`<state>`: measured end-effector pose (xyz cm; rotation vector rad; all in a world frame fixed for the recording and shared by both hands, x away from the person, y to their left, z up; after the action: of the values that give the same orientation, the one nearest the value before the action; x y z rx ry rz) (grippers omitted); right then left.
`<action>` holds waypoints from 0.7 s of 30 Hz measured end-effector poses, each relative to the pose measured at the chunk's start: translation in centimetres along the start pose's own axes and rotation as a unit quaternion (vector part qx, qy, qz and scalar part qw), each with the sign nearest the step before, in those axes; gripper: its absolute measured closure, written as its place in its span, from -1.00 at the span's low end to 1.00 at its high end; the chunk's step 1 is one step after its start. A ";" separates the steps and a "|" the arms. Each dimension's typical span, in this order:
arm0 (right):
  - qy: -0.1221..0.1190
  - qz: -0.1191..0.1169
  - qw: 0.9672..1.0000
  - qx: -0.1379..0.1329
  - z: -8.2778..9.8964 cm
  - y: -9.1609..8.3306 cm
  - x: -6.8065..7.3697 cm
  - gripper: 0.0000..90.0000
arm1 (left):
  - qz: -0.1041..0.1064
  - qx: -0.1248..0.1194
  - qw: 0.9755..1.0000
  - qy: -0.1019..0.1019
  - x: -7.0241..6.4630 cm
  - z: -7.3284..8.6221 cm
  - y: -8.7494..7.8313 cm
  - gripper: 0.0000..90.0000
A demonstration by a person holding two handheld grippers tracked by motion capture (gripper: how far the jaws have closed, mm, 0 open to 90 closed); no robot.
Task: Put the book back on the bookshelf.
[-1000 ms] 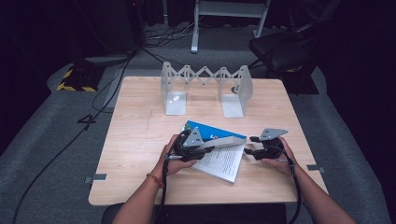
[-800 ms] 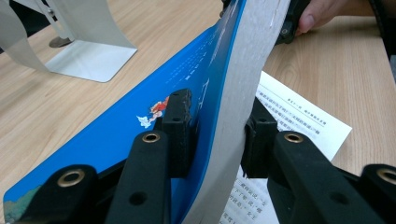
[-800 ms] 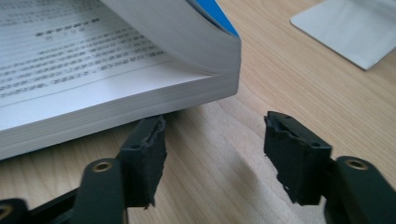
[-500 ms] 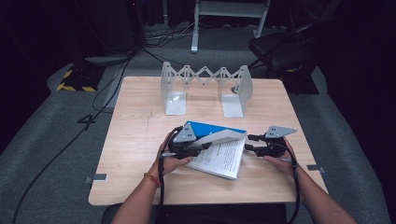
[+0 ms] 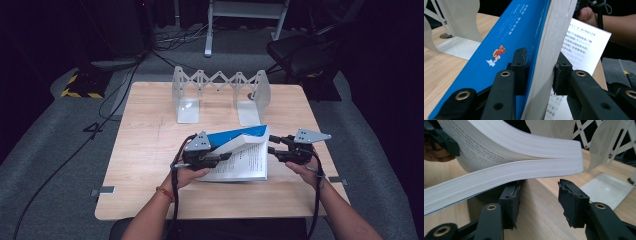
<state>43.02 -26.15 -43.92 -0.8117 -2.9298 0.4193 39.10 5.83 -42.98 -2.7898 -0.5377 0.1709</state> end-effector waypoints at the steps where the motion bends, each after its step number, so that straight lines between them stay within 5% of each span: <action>1: -0.004 0.003 1.000 0.000 -0.2 0.0 0.1 0.14 | -0.002 0.003 1.000 0.002 -0.1 0.0 -0.1 0.54; 10: -0.025 -0.001 1.000 -0.019 -2.4 0.9 1.7 0.16 | -0.016 -0.007 1.000 -0.002 -0.3 0.4 -1.5 0.51; 21: -0.054 -0.010 0.998 -0.024 -5.1 2.5 3.4 0.16 | -0.030 -0.011 0.999 0.018 -0.3 1.5 -3.4 0.33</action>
<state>42.06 -21.15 -39.69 -0.7899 -3.0554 0.4056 37.36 9.12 -43.37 -2.7893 -0.6171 0.1033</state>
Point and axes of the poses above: each handheld gripper's, and its own axes: y roughly forward along the jaws, z roughly out of its underside, x roughly to its left, the point moved 2 cm from there along y, roughly forward along the jaws, and after that the axes turned 4 degrees about -x, right-handed, at the moved point
